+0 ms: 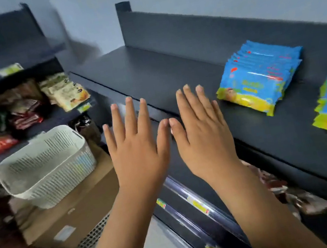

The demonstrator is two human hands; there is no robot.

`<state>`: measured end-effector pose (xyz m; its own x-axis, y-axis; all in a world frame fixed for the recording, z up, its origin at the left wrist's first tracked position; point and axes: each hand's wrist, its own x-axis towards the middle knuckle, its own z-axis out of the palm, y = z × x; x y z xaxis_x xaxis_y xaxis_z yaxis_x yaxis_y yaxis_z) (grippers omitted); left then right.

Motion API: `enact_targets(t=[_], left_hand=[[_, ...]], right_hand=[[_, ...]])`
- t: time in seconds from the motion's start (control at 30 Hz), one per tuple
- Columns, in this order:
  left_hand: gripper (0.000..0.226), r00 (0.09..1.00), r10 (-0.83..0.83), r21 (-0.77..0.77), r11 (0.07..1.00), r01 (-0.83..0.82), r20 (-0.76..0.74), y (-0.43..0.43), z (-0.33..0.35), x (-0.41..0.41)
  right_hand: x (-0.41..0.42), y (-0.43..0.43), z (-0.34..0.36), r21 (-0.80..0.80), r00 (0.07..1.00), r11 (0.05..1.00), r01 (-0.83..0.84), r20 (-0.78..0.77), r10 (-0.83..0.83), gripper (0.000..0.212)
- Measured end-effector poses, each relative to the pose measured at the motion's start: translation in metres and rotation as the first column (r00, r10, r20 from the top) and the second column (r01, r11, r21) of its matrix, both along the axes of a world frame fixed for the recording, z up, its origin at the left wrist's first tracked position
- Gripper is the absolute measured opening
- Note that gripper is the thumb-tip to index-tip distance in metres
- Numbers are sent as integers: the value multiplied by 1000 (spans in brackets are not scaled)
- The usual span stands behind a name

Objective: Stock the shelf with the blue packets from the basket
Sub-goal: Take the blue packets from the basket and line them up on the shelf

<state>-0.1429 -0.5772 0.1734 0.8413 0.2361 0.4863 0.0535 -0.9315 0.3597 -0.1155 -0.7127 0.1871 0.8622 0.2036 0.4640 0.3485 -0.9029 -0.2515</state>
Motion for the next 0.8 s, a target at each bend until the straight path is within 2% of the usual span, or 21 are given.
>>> enact_targets(t=[0.3,0.63,0.8], left_hand=[[79,972,214,-89,971,-223,-98,195,-42,27],[73,875,417,-160,873,-461,-246,332,-101,79],[75,805,469,-155,822,-548,-364,393,-133,136]], right_hand=[[66,213,-42,-37,962,962,-270,-64,267,71],[151,372,-97,-64,835,849,-525,-236,498,75],[224,435,-141,-41,724,767,-640,-365,585,82]])
